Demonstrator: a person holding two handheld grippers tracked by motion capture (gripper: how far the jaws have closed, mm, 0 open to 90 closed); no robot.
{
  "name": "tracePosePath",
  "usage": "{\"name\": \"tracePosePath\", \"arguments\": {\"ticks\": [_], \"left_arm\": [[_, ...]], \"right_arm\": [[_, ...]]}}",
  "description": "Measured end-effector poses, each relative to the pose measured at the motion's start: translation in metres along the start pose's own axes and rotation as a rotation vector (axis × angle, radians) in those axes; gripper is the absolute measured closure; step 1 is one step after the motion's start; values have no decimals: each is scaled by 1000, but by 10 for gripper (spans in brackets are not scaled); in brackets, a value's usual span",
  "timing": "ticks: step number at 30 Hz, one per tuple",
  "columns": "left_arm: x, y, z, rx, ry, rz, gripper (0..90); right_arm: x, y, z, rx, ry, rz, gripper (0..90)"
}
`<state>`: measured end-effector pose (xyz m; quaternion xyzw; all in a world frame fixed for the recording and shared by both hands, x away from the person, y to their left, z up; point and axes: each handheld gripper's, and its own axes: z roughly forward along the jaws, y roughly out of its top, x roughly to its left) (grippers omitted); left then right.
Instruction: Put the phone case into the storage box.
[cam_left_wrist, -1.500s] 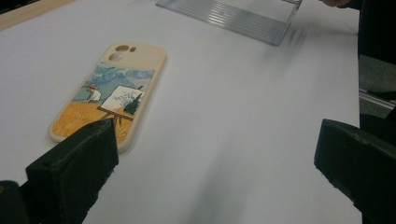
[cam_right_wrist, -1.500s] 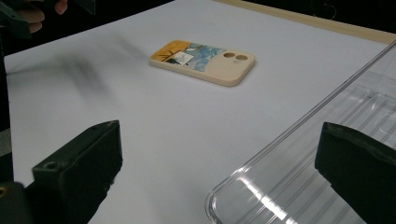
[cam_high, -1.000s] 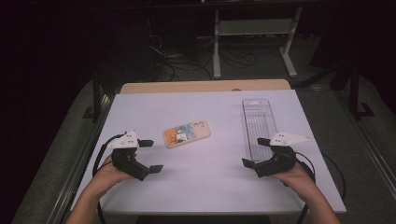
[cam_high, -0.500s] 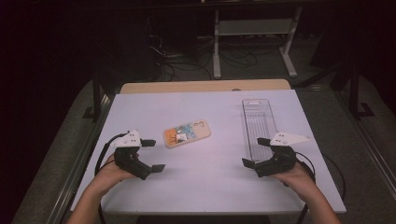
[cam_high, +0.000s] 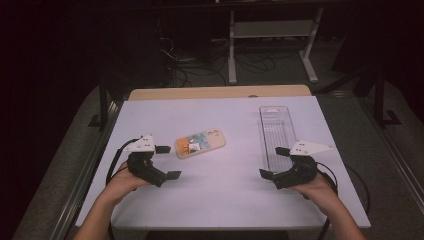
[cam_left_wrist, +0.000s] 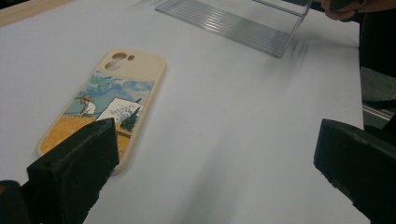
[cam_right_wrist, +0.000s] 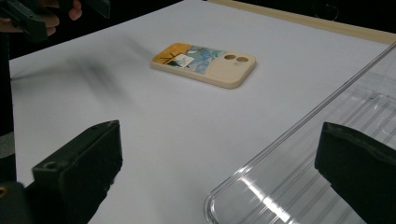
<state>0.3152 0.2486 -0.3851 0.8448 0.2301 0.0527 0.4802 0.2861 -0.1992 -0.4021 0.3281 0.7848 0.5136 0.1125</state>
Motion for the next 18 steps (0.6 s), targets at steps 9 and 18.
{"name": "tracePosePath", "arguments": {"ticks": [9,18], "left_arm": [[4,4,3,-2,5,8,0],[9,11,9,-15,6,0,0]], "right_arm": [[2,0,1,3,-12,-6,6],[2,0,1,4,-14,-3,5]]}}
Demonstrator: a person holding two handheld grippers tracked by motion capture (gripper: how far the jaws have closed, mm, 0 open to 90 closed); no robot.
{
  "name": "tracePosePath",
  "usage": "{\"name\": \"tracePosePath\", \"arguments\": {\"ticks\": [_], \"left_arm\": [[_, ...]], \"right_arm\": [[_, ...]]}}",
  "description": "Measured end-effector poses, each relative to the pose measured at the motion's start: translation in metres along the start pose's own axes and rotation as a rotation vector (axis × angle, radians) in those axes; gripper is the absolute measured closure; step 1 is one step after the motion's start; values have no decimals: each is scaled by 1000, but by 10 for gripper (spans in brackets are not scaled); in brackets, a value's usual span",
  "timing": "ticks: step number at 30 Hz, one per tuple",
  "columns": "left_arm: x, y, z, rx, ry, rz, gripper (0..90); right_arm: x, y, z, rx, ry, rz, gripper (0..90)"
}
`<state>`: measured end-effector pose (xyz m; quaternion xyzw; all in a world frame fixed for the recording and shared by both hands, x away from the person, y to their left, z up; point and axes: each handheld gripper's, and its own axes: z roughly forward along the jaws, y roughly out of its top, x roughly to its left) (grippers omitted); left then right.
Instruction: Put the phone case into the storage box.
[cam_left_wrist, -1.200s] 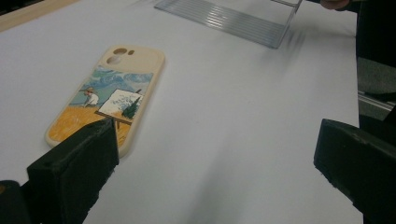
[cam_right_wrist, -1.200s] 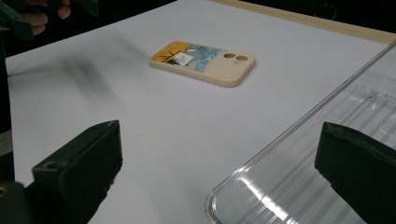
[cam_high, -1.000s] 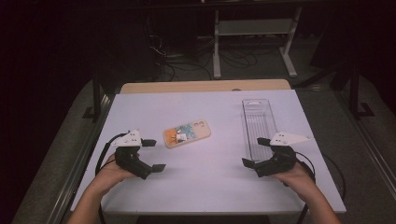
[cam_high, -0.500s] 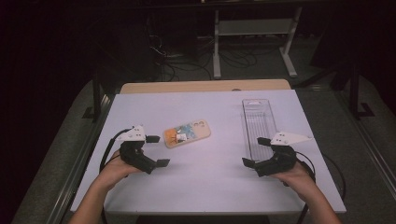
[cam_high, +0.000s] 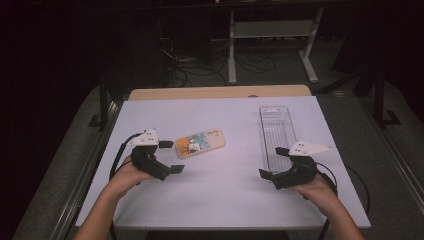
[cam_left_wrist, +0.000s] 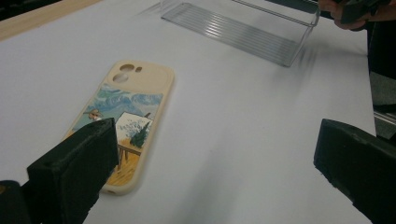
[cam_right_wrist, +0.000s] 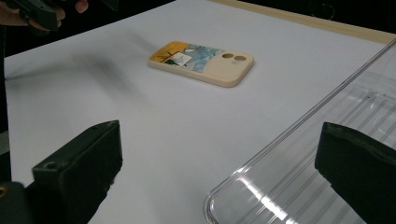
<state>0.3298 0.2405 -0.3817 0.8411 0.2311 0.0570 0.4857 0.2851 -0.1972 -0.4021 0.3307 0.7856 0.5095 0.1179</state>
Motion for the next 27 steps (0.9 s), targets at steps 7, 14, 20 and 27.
{"name": "tracePosePath", "arguments": {"ticks": [7,14,20,27], "left_arm": [[6,7,6,0,4,2,1],[12,11,10,3,15,5,60],[19,14,14,8,46,5,129],[30,14,19,30,83,-12,257]], "right_arm": [[0,0,0,0,0,1,5],[0,0,0,0,0,1,6],[0,0,0,0,0,1,6],[0,0,0,-1,-1,1,6]]}}
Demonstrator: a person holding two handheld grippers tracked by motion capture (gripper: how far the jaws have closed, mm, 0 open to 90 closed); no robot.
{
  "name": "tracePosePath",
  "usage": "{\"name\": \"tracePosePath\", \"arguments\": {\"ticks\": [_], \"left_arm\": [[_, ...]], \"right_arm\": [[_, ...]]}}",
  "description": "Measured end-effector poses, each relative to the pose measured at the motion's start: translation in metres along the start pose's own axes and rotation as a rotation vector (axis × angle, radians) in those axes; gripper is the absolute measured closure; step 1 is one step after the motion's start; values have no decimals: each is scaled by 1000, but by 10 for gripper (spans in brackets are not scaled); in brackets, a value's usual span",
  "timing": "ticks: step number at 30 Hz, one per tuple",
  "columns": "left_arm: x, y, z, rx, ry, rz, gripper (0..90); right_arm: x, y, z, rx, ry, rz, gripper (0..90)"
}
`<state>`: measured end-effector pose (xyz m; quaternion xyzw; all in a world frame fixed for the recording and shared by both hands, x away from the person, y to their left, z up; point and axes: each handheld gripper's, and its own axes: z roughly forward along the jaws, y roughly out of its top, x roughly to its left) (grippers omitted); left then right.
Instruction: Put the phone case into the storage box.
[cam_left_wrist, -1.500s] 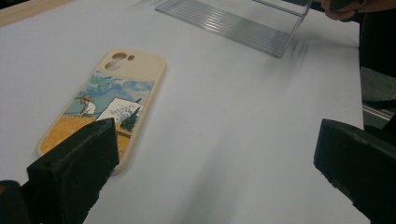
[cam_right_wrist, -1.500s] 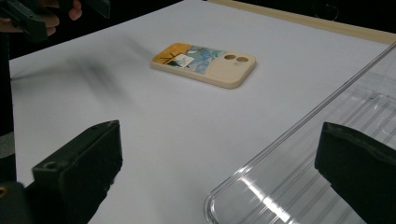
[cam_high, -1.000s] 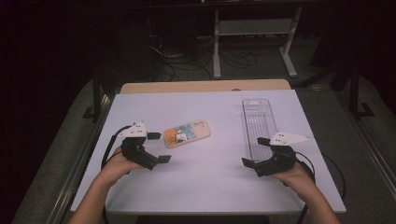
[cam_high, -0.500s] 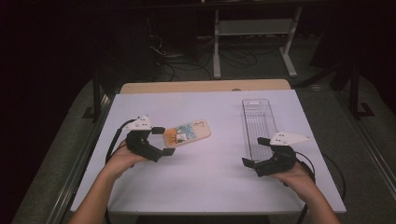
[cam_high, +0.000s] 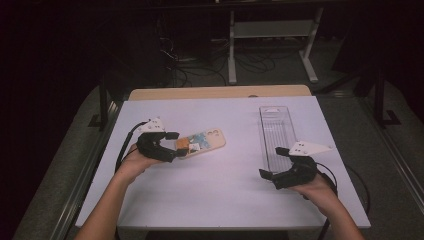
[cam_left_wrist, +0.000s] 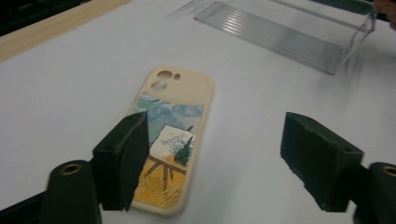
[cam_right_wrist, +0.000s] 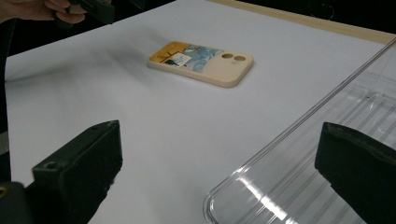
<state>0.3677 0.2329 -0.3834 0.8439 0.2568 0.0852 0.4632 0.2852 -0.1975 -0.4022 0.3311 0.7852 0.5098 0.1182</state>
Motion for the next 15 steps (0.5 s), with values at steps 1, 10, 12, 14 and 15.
{"name": "tracePosePath", "arguments": {"ticks": [1,10,12,14,15], "left_arm": [[2,0,1,5,8,9,289],[15,1,11,30,48,1,495],[18,0,14,31,53,-9,550],[21,-1,18,34,58,-22,595],[22,-1,19,39,60,-16,621]], "right_arm": [[0,0,0,0,0,0,6],[0,0,0,-1,0,2,6],[0,0,0,-1,0,2,6],[0,0,0,-1,1,2,6],[0,0,0,-2,2,2,6]]}}
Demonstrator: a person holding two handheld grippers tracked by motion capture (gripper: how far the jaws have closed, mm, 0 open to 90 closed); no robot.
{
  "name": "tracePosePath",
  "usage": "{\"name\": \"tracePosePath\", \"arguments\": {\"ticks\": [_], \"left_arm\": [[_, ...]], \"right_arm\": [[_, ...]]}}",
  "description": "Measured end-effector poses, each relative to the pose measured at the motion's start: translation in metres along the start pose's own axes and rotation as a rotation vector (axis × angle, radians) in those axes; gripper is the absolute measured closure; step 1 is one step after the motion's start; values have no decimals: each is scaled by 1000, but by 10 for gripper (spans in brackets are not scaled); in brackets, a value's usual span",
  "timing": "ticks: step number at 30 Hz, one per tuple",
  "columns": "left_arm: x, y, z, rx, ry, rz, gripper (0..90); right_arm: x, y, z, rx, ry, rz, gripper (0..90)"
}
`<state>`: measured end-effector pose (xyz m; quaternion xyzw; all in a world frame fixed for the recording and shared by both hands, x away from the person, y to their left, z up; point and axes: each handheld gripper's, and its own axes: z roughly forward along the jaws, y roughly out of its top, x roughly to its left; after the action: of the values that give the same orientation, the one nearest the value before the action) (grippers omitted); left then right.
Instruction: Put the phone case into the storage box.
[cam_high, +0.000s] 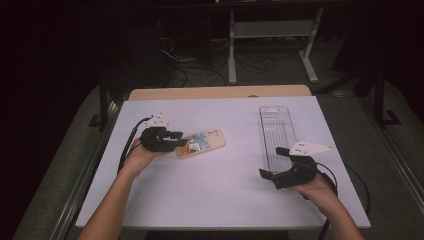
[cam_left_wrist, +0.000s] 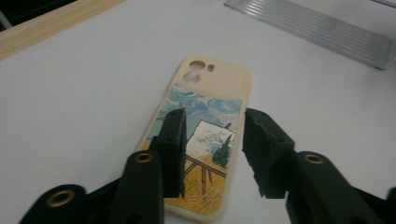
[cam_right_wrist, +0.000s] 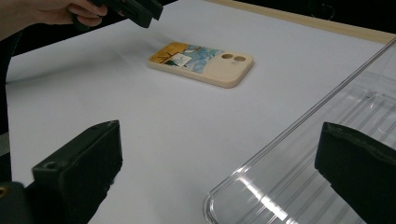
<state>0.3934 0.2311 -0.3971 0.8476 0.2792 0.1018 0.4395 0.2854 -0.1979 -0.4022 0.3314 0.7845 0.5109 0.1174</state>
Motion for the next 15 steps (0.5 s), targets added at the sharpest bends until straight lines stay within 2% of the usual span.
{"name": "tracePosePath", "arguments": {"ticks": [5,6,12,14,15], "left_arm": [[6,0,7,21,22,-3,709],[8,0,8,24,27,-1,750],[17,4,14,36,47,-4,840],[21,4,16,55,51,3,896],[22,4,17,65,54,4,896]], "right_arm": [[0,0,0,2,0,3,5],[0,0,0,2,0,2,6],[0,0,0,1,0,3,6],[0,0,0,1,0,2,6],[0,0,0,1,0,2,6]]}}
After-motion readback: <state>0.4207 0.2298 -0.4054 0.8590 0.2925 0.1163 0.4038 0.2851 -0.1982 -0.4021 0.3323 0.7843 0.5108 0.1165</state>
